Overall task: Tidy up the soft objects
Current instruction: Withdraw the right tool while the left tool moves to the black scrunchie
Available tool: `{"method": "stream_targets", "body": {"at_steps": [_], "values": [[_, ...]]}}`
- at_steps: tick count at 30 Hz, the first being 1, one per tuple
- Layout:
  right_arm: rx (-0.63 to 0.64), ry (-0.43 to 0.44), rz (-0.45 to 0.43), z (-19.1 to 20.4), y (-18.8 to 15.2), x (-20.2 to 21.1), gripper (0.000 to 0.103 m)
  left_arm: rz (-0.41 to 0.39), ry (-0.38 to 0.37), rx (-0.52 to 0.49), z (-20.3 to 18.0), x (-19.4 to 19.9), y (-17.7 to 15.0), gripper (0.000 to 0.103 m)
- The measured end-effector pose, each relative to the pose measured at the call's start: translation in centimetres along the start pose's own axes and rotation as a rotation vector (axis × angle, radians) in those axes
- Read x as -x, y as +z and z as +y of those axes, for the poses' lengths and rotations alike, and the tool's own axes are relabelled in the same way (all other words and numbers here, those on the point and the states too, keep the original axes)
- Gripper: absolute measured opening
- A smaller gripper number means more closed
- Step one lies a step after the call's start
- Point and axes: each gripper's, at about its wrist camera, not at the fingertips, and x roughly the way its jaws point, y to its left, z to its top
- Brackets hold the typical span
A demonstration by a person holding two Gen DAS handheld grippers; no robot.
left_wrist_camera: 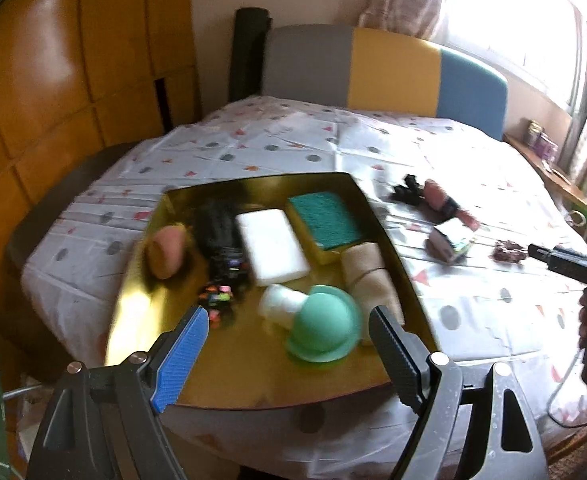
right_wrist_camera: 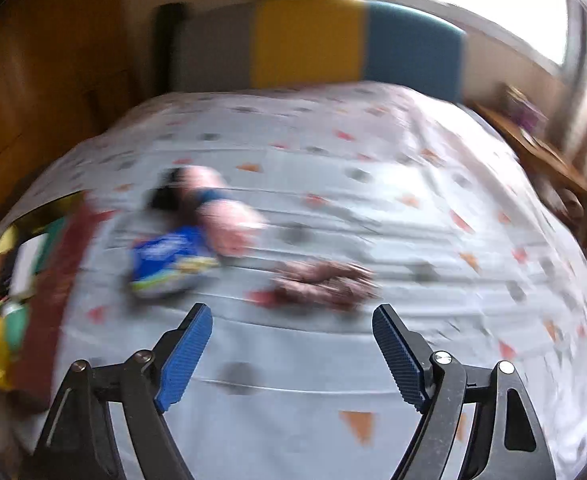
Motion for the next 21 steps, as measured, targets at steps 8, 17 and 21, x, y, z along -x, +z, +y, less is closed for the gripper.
{"method": "stream_targets", "body": {"at_steps": [8, 17, 21], "values": [[-0.276, 0.001, 0.049, -5.5, 0.4, -1.1, 0.085, 0.042, -0.102, -0.072, -4.4, -1.3, 1.9, 0.080], [-0.307, 0.018, 0.034, -5.5, 0.5, -0.3, 0.088, 0.093, -0.189, -0.115, -9.7, -4.4, 6.4, 0.067], [-0.317, 0.035, 0.033, -5.6, 0.6, -0.2, 0.088, 0.159, -0.222, -0.099, -11.3, -7.4, 8.8, 0.057]]}}
